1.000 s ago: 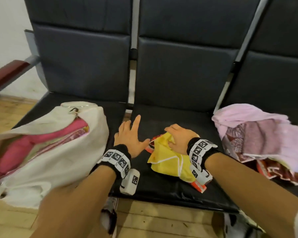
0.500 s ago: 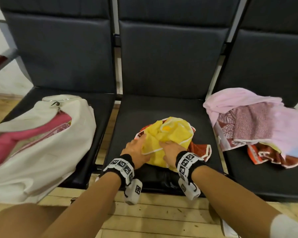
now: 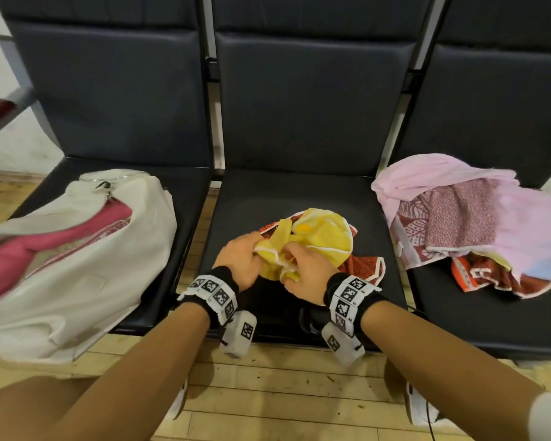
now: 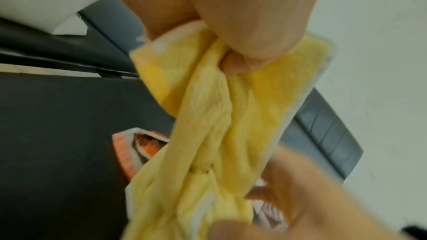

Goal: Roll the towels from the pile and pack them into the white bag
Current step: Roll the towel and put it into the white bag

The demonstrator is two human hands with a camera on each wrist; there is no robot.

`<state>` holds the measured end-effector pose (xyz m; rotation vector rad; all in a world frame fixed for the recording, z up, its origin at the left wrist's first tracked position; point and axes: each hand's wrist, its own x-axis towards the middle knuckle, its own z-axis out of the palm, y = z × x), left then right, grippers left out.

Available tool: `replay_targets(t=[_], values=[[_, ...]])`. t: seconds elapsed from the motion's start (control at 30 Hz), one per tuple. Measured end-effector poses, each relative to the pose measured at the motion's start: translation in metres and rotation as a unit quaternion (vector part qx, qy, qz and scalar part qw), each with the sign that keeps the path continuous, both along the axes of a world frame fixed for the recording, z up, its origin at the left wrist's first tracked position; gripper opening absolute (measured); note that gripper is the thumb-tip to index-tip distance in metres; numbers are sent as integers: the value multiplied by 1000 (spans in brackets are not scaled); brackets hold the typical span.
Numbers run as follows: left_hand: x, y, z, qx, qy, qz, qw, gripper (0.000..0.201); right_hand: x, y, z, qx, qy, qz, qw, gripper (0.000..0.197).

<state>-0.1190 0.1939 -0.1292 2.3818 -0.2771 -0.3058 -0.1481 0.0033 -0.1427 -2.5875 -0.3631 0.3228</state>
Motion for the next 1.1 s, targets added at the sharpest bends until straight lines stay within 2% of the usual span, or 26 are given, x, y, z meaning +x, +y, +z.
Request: replay_targets(t=[0.07,0.13,0.17,0.23,0.33,0.43,0.5,0.6,0.67,0.73,0.8,0.83,0.93,1.03,1.1], values=[[3,4,16,-53,-34,35,997,14,4,-4,1,-71,-18,16,997,55],[7,6,31,-103,-71,80,989,19,9,-9,2,-154,-20,20,988,49],[9,7,39,-119,-88,99,984,21,12,-13,1,-166,-9,5,986,44],[13,11,53,-126,-110,130,977,19,14,-19,6,-119,28,-50,991,34],[24,24,61,-89,-114,157,977,8,14,-28,25,-76,40,-90,992,30],[29,38,68,-45,-108,151,982,17,17,-35,49,-83,15,-104,991,27],[30,45,76,-15,-97,141,985,23,25,-43,58,-99,4,-155,983,28],[34,50,81,29,-86,119,989,19,33,-53,62,-105,-26,-201,974,25],[34,43,83,45,-89,92,991,13,30,-49,67,-20,-64,-166,984,48],[33,28,84,48,-90,57,993,8,23,-32,77,69,-93,-73,991,80],[29,8,87,58,-89,16,994,4,16,-10,85,71,-99,11,992,98],[28,0,86,57,-94,-5,994,10,14,1,87,65,-108,34,991,100],[28,-13,86,35,-96,-32,994,24,14,15,98,89,-113,26,989,82],[27,-11,88,-15,-78,-22,997,23,17,8,103,62,-113,4,992,58],[26,-6,85,-10,-74,-30,997,18,18,-1,100,61,-137,2,989,43]])
